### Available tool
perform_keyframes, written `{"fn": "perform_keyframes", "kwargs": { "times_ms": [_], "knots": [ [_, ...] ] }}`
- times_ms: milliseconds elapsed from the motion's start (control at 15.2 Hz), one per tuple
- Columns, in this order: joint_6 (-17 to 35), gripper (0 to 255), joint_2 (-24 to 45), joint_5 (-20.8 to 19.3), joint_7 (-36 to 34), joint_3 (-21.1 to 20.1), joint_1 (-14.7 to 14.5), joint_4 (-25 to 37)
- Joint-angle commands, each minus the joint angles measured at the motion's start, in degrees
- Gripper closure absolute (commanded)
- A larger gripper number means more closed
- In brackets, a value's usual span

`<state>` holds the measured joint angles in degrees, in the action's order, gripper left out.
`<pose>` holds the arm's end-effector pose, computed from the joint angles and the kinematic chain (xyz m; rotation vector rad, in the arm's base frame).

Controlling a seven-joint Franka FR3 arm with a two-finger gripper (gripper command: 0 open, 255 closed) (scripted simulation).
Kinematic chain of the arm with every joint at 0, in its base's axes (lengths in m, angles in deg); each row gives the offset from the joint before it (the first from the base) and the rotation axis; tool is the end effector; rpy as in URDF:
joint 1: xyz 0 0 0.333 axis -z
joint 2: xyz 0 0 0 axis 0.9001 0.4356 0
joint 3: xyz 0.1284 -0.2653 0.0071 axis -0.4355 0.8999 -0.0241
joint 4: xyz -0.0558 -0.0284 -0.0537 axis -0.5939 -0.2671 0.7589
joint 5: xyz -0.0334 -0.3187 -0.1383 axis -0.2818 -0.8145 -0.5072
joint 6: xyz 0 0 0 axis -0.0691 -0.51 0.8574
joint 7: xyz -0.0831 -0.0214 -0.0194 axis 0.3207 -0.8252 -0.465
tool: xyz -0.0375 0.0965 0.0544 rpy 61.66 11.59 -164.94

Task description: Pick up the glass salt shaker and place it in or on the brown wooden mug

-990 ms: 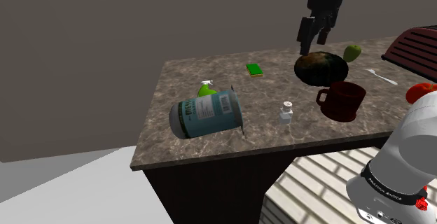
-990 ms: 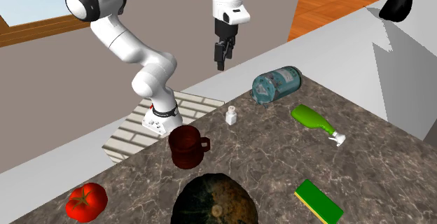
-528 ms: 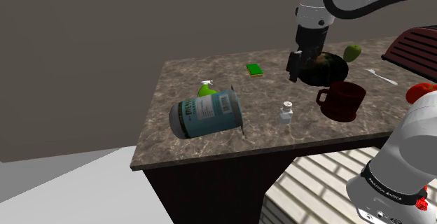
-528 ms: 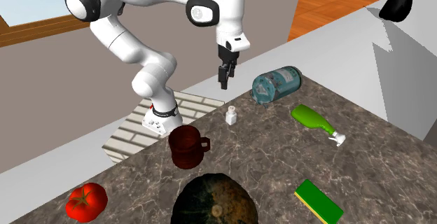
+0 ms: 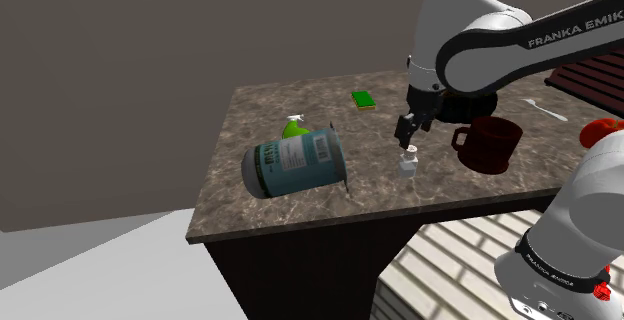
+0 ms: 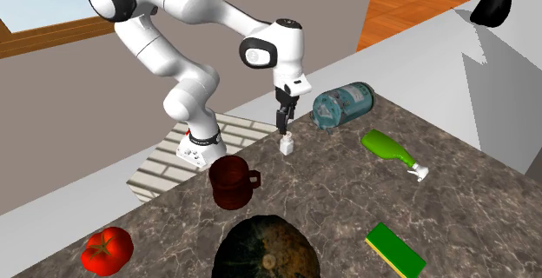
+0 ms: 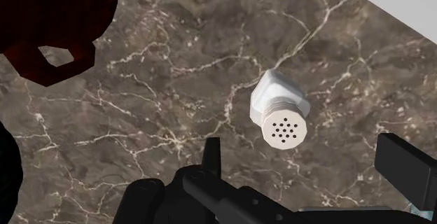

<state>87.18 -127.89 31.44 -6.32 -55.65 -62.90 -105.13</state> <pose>0.3075 0.0220 0.4077 3.0358 -0.0683 0.0953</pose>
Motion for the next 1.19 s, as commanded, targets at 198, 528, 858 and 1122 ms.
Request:
{"fn": "perform_keyframes", "kwargs": {
  "times_ms": [198, 528, 858, 1122],
  "knots": [
    [5.72, 0, 2.51, -0.38, -0.49, -0.26, 0.33, -2.95],
    [9.45, 0, 4.7, -0.75, -0.71, -0.33, 0.71, -4.48],
    [9.45, 0, 4.7, -0.75, -0.71, -0.33, 0.71, -4.48],
    [9.44, 255, 4.7, -0.75, -0.71, -0.33, 0.71, -4.48]
  ]
}}
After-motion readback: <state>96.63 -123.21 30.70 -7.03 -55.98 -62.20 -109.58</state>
